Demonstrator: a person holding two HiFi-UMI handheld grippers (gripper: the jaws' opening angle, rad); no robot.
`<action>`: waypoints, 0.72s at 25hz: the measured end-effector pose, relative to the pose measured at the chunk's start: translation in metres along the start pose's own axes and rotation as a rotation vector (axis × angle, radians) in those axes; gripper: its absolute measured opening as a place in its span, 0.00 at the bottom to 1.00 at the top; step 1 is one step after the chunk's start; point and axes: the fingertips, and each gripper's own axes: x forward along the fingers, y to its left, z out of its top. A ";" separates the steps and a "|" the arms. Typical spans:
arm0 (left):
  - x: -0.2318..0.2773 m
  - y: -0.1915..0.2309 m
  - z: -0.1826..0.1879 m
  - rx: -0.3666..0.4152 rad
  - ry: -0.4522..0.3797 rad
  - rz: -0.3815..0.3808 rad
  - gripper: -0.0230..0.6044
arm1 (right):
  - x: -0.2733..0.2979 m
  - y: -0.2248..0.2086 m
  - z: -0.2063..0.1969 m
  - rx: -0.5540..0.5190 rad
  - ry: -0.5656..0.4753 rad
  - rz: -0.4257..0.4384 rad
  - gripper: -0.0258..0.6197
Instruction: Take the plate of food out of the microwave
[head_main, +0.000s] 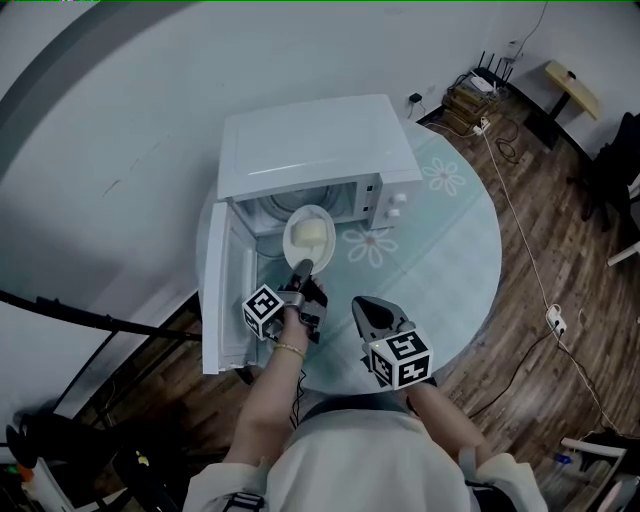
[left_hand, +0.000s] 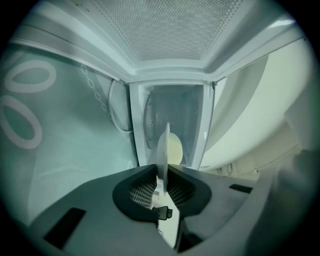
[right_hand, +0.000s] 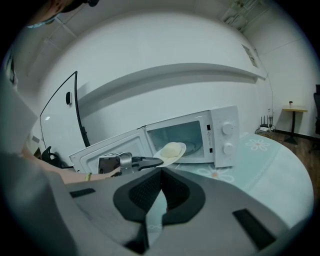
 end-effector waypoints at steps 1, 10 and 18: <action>-0.005 -0.002 -0.005 0.002 0.009 -0.005 0.12 | -0.004 0.001 -0.001 0.001 -0.004 -0.008 0.05; -0.051 -0.005 -0.039 0.028 0.067 -0.013 0.12 | -0.037 0.004 -0.009 0.011 -0.043 -0.073 0.05; -0.097 -0.001 -0.071 0.062 0.126 -0.015 0.12 | -0.059 0.016 -0.024 0.012 -0.055 -0.096 0.05</action>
